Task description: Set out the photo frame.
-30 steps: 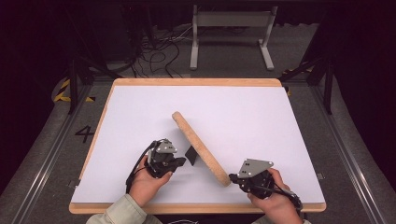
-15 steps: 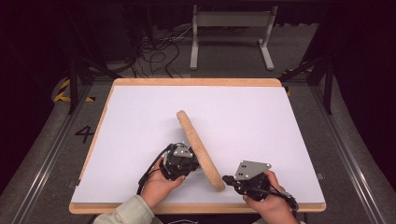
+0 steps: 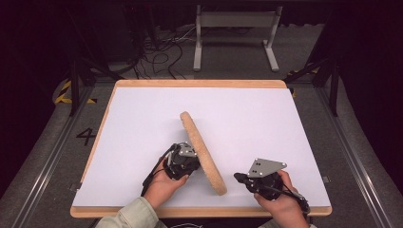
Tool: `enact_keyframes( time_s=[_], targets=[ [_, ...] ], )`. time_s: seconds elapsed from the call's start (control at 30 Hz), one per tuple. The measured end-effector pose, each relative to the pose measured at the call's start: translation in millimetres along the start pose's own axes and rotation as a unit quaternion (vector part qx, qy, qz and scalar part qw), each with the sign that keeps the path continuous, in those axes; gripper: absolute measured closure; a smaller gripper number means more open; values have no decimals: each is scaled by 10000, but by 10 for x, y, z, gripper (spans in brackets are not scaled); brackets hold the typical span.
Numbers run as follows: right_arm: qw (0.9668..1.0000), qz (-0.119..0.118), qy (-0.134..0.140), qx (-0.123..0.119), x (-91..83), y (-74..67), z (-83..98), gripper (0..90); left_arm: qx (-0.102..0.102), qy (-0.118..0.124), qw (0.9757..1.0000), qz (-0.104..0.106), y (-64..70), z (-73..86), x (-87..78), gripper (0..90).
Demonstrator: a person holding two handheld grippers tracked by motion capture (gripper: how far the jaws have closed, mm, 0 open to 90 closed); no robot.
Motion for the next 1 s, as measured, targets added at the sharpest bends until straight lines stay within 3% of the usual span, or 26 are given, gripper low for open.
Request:
enact_keyframes(
  time_s=[0.07, 0.27, 0.33, 0.43, 0.73, 0.87, 1.0],
  targets=[
    [10000, -6, -6, -8, 1, -2, 0, 900, -11, 0, 10000, -5, -47, 6, -14, 900],
    [10000, -33, -16, -30, 16, -15, 0, 900, -310, 61, 9994, -121, -240, 28, -57, 900],
    [10000, -33, -20, -42, 23, -18, -2, 900, -424, 115, 9990, -75, -311, 34, -69, 900],
    [10000, -54, -27, -43, 43, -34, -6, 900, -447, 133, 9989, -71, -355, 41, -79, 900],
    [9995, -254, -66, -172, 205, -142, -74, 900, -477, 167, 9987, -88, -357, 166, -250, 898],
    [9975, -520, -168, -456, 405, -277, -160, 900, -557, 279, 9980, -119, -345, 326, -448, 895],
    [9953, -685, -228, -650, 518, -384, -210, 900, -620, 331, 9975, -117, -328, 402, -540, 888]
  ],
)
Point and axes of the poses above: each handheld gripper's, and its own axes: x roughly forward along the jaws, z roughly out of its underside, y roughly to its right, the point moved 8 cm from there along x, roughly forward along the jaws, and after that the axes turned 3 degrees about -y, right-handed, at the moved point
